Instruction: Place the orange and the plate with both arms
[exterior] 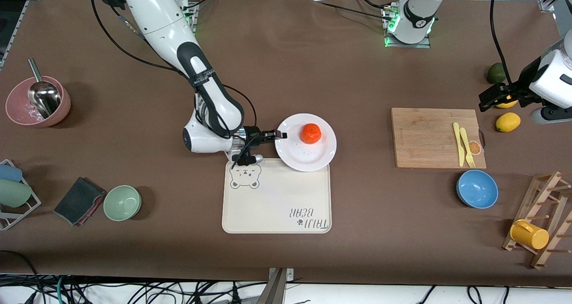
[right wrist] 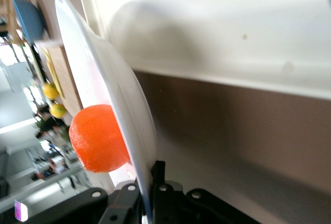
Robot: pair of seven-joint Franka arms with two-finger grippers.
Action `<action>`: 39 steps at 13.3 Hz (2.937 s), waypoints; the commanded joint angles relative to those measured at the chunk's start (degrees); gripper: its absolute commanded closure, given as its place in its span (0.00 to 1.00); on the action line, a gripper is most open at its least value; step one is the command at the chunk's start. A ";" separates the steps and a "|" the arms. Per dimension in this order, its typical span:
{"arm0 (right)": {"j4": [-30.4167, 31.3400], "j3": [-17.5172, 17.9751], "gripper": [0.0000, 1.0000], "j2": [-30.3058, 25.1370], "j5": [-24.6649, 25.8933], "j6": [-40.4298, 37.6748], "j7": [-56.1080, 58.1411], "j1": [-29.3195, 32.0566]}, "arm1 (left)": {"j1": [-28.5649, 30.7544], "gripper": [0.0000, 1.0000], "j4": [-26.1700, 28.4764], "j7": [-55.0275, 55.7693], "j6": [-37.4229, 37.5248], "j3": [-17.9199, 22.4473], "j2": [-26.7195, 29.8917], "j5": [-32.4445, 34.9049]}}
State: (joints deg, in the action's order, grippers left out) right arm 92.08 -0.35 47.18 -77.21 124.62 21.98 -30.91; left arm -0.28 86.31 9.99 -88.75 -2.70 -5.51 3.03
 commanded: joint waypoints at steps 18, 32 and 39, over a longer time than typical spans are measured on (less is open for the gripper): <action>-20.36 -0.09 0.00 13.03 -1.90 4.93 -6.33 4.81 | 0.11 0.00 -1.59 -0.84 1.30 0.15 -0.73 -1.44; -17.55 -3.68 0.00 -0.40 58.62 -4.27 -22.68 3.67 | 0.28 0.00 -1.59 -0.84 1.30 0.15 -0.73 -1.44; -16.94 -14.14 0.00 -17.96 72.11 -30.12 -22.42 3.49 | -0.16 0.00 -1.59 -1.37 1.30 0.06 -1.17 -1.53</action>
State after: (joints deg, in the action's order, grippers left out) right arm 71.86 -12.93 36.47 -7.14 98.24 -0.26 -26.75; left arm -0.42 86.32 9.89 -88.63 -2.88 -6.00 3.02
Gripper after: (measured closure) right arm 0.000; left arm 0.000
